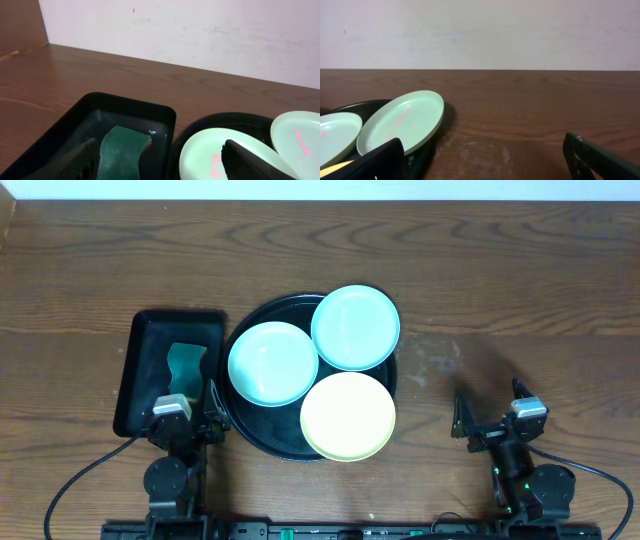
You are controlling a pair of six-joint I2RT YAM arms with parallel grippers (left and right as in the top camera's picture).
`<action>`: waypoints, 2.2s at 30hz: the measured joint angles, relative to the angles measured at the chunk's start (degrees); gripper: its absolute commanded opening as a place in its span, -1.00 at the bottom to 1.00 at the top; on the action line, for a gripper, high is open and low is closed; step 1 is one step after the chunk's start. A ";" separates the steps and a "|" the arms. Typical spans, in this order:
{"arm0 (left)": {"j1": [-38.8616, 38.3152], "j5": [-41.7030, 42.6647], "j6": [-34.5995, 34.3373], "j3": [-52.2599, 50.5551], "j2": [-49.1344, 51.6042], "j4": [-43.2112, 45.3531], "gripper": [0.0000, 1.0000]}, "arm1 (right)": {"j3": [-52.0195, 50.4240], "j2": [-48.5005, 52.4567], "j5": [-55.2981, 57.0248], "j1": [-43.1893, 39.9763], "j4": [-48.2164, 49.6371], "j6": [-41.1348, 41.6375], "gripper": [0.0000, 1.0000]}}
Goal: Clean dirty plates on tray and stack at the side
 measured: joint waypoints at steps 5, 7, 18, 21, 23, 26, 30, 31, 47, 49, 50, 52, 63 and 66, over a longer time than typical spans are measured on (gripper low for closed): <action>0.00 -0.02 0.00 0.00 0.00 0.00 0.57 | 0.00 0.00 0.00 0.00 0.00 0.00 0.99; 0.00 0.00 0.00 0.00 0.00 0.00 0.57 | 0.00 0.00 0.00 0.00 0.00 0.00 0.99; 0.00 0.09 0.00 0.00 0.00 0.00 0.57 | 0.00 0.00 0.17 0.00 0.46 0.46 0.99; 0.00 0.17 -0.02 0.00 0.00 0.11 0.57 | 0.00 0.00 0.17 0.02 0.72 1.88 0.98; 0.00 0.28 -0.07 0.00 0.00 0.28 0.57 | 0.00 0.00 0.00 0.02 0.74 3.30 0.98; 0.00 1.49 -0.07 0.04 0.02 0.00 0.57 | 0.00 0.00 -0.83 0.02 0.72 5.07 0.98; 0.00 3.26 -0.07 1.92 1.70 -4.17 0.57 | 1.18 0.98 -2.84 0.00 0.50 7.26 0.99; 0.00 3.39 -0.07 2.71 2.49 -6.03 0.57 | 2.23 1.90 -3.23 0.00 0.04 7.63 0.99; 0.00 4.52 -0.07 49.29 40.04 -38.36 0.57 | 43.74 48.57 -13.57 0.02 -14.36 9.07 0.98; 0.00 4.52 0.02 56.74 46.53 -44.02 0.57 | 49.83 55.04 -15.82 0.15 -19.10 9.25 0.99; 0.00 4.63 0.20 60.46 49.75 -46.90 0.57 | 52.83 58.14 -16.90 0.26 -21.75 9.20 0.99; 0.00 4.74 0.79 67.34 56.02 -52.06 0.57 | 58.51 63.84 -18.12 1.22 -27.10 8.59 0.98; -0.02 6.45 2.75 84.04 80.13 -58.16 0.57 | 79.60 88.26 -21.38 10.91 -38.42 2.93 0.90; -0.02 6.45 2.75 84.06 83.06 -56.83 0.57 | 79.67 91.95 -23.04 12.26 -34.62 3.67 0.64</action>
